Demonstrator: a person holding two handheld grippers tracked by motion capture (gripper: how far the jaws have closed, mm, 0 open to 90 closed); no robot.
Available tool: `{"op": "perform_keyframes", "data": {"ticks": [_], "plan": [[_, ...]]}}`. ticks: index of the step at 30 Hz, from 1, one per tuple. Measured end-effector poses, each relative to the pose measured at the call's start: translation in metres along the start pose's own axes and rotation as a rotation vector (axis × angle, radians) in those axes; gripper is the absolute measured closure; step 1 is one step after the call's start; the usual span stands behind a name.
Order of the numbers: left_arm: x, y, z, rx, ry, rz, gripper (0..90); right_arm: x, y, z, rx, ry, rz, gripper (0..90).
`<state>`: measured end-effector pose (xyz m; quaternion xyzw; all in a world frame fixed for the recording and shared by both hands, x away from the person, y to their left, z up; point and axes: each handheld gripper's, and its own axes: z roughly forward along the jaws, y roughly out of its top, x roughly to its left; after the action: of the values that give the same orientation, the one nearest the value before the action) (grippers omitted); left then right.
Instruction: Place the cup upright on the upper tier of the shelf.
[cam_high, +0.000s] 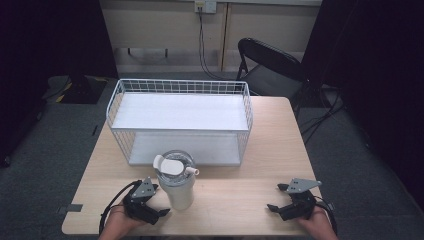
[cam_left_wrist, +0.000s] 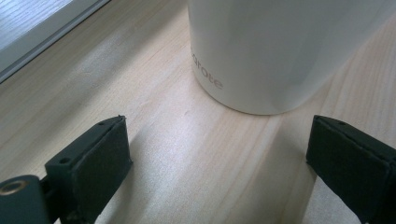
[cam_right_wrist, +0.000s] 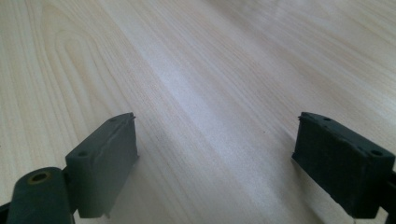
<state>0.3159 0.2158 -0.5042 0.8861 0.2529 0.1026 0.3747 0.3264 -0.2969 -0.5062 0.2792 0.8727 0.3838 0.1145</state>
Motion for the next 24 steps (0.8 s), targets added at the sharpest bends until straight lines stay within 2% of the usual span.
{"op": "perform_keyframes", "data": {"ticks": [5,7,9,10,11,13,15,16,24], "plan": [[0.001,0.0,0.0,-0.002,0.007,-0.011,4.3,0.0,0.0,0.0,0.001,-0.001,0.0,12.6],[0.001,0.001,-0.001,-0.003,0.0,-0.035,5.7,0.0,0.0,0.0,0.001,-0.001,0.0,12.6],[0.002,0.001,-0.003,-0.01,-0.011,-0.046,12.0,0.0,0.0,0.0,0.0,0.0,0.0,12.6],[0.005,0.001,-0.006,-0.029,-0.039,-0.076,19.2,0.0,0.0,0.0,0.0,0.0,0.0,12.6],[0.005,0.002,-0.008,-0.038,-0.046,-0.083,19.8,0.0,0.0,0.0,0.0,0.0,0.0,12.6],[0.004,0.003,-0.013,-0.064,-0.044,-0.078,15.5,0.0,0.0,0.0,0.0,0.0,0.0,12.6],[0.004,0.004,-0.015,-0.07,-0.044,-0.077,15.8,0.0,0.0,0.0,0.001,-0.001,0.0,12.6],[0.003,0.008,-0.02,-0.099,-0.049,-0.088,15.9,0.0,0.0,0.0,0.001,-0.001,0.0,12.6],[0.002,0.017,-0.028,-0.128,-0.073,-0.077,16.0,0.0,0.0,0.0,0.0,0.0,0.0,12.6]]}}
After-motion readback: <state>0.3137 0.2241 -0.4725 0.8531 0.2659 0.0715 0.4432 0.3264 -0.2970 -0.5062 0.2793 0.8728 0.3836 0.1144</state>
